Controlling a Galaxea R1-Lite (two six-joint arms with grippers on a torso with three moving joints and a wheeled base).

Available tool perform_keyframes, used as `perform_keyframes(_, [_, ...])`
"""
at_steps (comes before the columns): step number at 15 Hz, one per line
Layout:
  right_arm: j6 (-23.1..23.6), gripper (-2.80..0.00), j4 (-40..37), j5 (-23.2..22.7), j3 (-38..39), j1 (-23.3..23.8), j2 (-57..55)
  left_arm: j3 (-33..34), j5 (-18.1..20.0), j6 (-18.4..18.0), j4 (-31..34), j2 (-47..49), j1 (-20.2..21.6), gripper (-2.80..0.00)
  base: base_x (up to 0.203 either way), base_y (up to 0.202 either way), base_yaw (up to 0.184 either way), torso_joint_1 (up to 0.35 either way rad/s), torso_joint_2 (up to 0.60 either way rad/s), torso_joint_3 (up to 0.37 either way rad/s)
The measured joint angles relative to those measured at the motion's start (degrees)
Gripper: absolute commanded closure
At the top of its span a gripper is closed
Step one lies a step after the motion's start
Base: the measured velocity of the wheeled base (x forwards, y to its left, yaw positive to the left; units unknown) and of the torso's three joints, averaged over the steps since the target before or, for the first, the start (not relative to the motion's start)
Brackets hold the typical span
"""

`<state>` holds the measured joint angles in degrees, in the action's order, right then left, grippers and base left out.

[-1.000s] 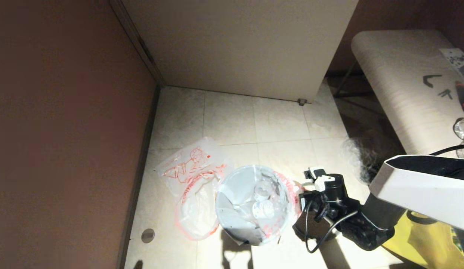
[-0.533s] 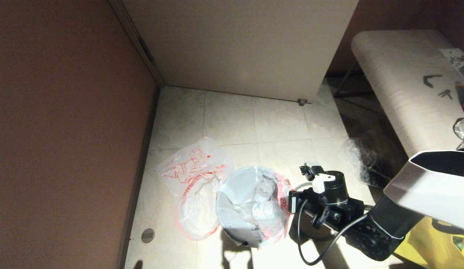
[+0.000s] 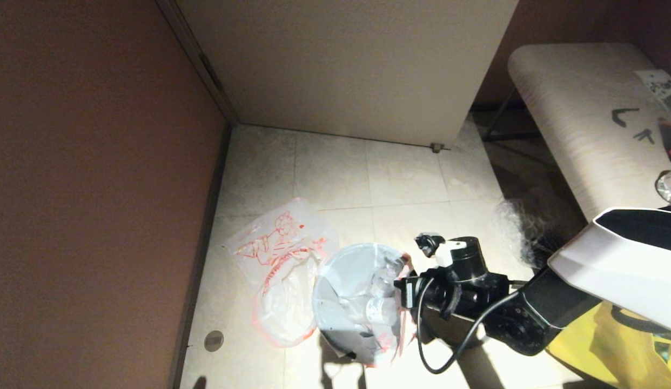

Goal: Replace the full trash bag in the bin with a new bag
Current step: Place the trash bag on the floor

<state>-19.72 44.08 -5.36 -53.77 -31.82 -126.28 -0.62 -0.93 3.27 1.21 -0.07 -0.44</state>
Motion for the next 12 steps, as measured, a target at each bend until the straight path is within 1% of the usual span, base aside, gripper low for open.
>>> perform_keyframes(5, [1.8, 0.0, -9.5, -0.1, -15.4, -1.9, -5.0, 0.0, 0.0, 0.0, 0.0, 0.0, 0.0, 0.0, 0.0, 0.0, 0.0, 0.0, 0.0, 0.0])
perform_keyframes(8, [4.5, 0.0, -17.3, 1.9, -24.8, -1.9, -10.3, 0.0, 0.0, 0.0, 0.0, 0.0, 0.0, 0.0, 0.0, 0.0, 0.0, 0.0, 0.0, 0.0])
perform_keyframes(10, [6.9, 0.0, -20.1, 3.6, -27.9, -1.6, -13.8, 0.0, 0.0, 0.0, 0.0, 0.0, 0.0, 0.0, 0.0, 0.0, 0.0, 0.0, 0.0, 0.0])
perform_keyframes(12, [7.9, 0.0, -21.4, 4.0, -29.7, -1.8, -16.3, 0.0, 0.0, 0.0, 0.0, 0.0, 0.0, 0.0, 0.0, 0.0, 0.0, 0.0, 0.0, 0.0])
